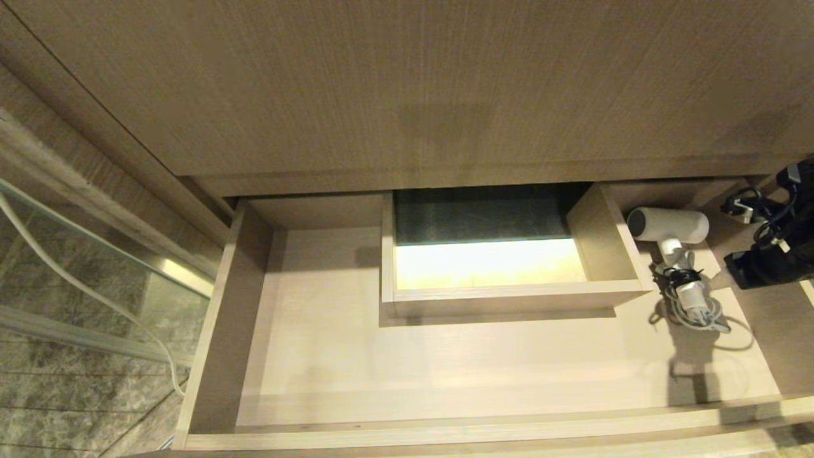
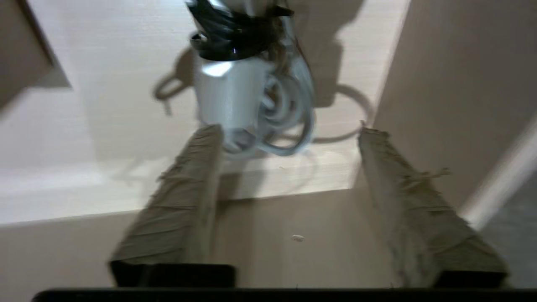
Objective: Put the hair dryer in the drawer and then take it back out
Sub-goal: Take the hairdryer out
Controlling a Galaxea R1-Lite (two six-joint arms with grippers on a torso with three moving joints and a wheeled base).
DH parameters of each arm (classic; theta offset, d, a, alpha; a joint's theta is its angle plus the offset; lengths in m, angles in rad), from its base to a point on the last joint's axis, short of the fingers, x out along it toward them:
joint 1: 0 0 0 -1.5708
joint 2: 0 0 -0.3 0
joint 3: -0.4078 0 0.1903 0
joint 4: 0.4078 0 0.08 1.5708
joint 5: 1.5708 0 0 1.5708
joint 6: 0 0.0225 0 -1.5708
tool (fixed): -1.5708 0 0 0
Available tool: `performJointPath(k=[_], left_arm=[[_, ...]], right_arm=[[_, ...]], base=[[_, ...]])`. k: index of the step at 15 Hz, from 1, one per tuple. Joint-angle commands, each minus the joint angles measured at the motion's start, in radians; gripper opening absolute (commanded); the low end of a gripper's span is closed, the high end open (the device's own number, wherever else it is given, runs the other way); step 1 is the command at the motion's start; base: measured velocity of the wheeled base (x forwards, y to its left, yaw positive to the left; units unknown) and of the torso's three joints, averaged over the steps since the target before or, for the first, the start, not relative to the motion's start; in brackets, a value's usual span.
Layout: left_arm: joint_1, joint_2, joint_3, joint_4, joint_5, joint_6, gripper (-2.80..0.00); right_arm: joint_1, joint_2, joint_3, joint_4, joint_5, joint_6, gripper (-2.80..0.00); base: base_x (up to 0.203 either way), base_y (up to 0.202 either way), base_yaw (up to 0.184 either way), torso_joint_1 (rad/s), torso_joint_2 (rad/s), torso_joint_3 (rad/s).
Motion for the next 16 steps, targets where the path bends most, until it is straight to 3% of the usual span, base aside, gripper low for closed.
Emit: performJointPath(k=[1,6,16], left_arm=[[0.0,0.002,-0.001,0.0,0.001,0.0,-2.8],[0.0,0.0,0.0,0.0,0.001,0.0,-2.8],[0.0,0.001,0.0,0.0,0.0,0.0,-2.8]], right_arm=[[-0.002,0.058,-0.024,0.001,0.001,0.06,0.0],[0.064,0.17,-0.128,-0.006,-0.002,0.214,0.0],[0.105,0.336,-0.304,-0.078,0.001,0.231,0.0]], base=[[0.0,0.0,0.0,0.0,0.0,0.0],[0.0,0.0,0.0,0.0,0.0,0.0],[0.0,0.0,0.0,0.0,0.0,0.0]])
